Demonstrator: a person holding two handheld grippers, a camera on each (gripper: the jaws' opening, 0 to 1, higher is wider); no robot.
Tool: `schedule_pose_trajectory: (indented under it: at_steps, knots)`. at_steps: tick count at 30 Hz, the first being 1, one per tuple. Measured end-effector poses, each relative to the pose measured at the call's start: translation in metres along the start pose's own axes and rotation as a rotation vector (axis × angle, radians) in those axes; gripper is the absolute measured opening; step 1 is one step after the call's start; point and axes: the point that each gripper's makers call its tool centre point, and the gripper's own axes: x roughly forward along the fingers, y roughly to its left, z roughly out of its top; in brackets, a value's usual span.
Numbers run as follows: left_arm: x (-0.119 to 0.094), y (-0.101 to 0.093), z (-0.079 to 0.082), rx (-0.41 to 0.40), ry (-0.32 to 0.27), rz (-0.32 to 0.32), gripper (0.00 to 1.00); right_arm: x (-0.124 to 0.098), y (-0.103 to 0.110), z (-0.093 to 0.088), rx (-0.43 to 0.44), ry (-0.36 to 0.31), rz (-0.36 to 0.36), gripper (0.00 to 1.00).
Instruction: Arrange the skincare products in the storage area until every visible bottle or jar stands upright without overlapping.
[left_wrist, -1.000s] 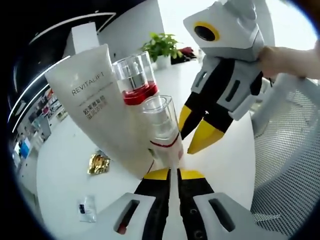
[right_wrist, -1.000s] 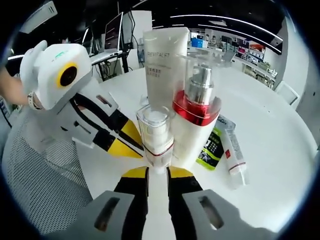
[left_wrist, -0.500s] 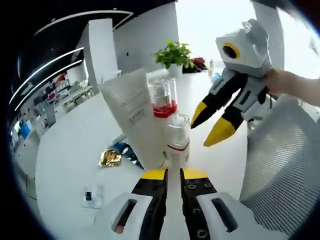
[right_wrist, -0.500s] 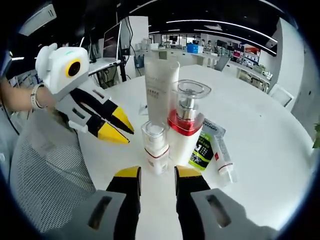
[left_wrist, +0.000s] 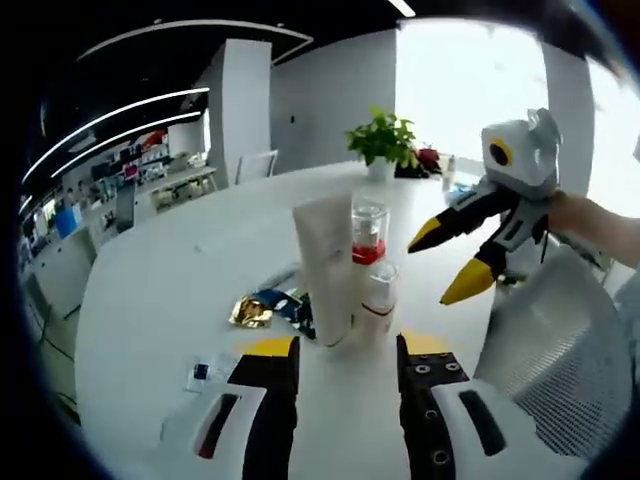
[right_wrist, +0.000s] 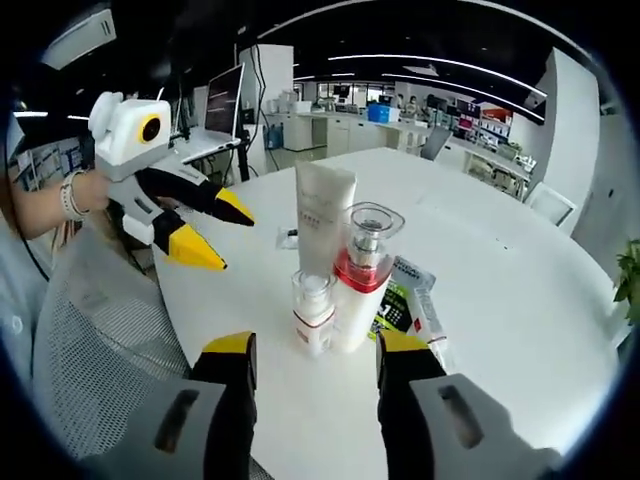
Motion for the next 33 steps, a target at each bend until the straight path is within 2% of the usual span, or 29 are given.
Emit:
schedule_pose_trajectory:
  at_steps: [8, 11, 13, 20, 25, 29, 33]
  knots:
    - [-0.012, 0.004, 0.003, -0.017, -0.001, 0.03, 0.61, -0.008, 0.0, 0.003, 0.0, 0.001, 0.0, 0.7]
    - [-0.013, 0.003, 0.002, 0.009, 0.008, 0.034, 0.68, -0.011, -0.001, 0.005, -0.005, -0.009, -0.007, 0.71]
    - [-0.012, 0.001, 0.0, 0.028, 0.014, 0.024, 0.7, -0.011, -0.001, 0.005, -0.007, -0.006, -0.002, 0.75]
    - [-0.01, 0.002, -0.001, 0.007, 0.02, 0.024, 0.83, -0.013, -0.002, 0.003, -0.018, -0.003, 0.007, 0.85]
    - [-0.007, -0.002, -0.009, 0.018, 0.05, 0.007, 0.93, -0.011, -0.005, 0.001, 0.005, -0.008, 0.008, 0.93]
    - [-0.007, -0.002, -0.013, 0.012, 0.061, 0.007, 0.97, -0.009, -0.006, -0.002, 0.026, -0.004, 0.018, 0.99]
    - [-0.008, -0.001, -0.014, 0.016, 0.061, -0.003, 0.97, -0.008, -0.007, -0.002, 0.04, -0.009, 0.037, 1.0]
